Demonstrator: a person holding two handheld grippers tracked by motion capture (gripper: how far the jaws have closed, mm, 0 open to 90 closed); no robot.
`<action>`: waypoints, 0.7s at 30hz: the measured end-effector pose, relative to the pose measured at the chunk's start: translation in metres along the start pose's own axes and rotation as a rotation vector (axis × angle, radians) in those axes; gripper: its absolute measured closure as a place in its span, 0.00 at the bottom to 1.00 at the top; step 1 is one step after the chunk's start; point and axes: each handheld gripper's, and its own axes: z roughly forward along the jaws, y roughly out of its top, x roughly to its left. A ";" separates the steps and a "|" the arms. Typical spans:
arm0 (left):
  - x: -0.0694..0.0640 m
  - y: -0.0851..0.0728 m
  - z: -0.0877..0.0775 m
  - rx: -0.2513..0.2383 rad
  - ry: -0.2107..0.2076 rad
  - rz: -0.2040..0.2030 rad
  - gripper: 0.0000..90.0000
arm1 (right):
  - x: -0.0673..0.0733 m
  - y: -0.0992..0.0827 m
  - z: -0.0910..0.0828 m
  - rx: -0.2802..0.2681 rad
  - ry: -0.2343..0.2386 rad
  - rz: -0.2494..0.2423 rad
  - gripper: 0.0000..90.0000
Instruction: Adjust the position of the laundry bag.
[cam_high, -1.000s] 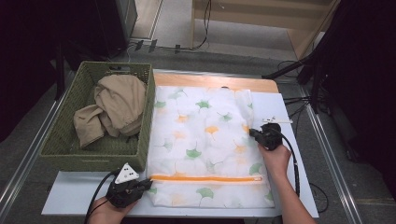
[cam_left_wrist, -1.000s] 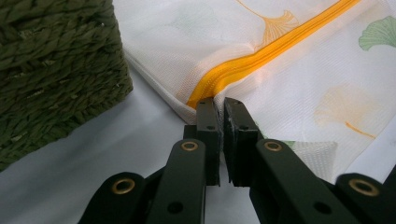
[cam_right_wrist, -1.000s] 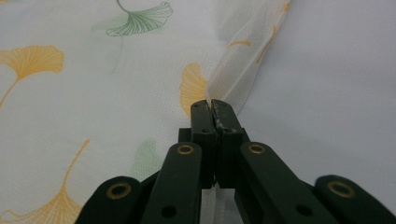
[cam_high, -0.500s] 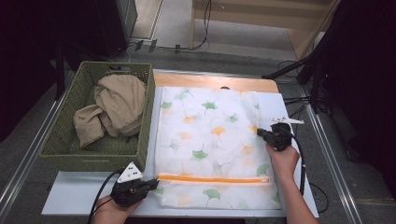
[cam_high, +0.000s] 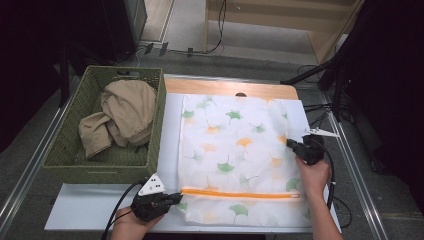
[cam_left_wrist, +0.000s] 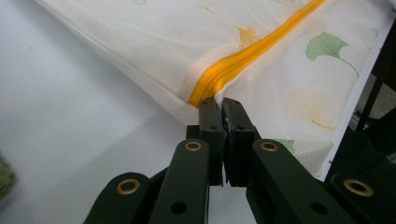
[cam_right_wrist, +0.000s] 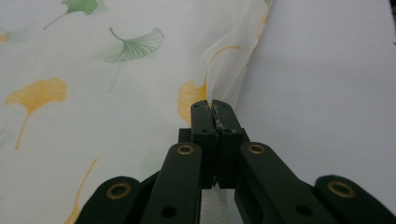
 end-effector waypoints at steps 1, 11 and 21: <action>0.000 0.001 0.002 -0.004 -0.008 0.003 0.98 | -0.001 0.000 0.000 0.003 -0.013 -0.004 1.00; -0.002 0.013 0.017 0.016 -0.027 0.027 0.98 | -0.015 0.000 0.002 -0.006 -0.038 0.010 1.00; 0.005 0.015 0.023 0.049 -0.053 0.002 0.98 | -0.018 0.000 0.007 0.006 -0.040 0.024 0.99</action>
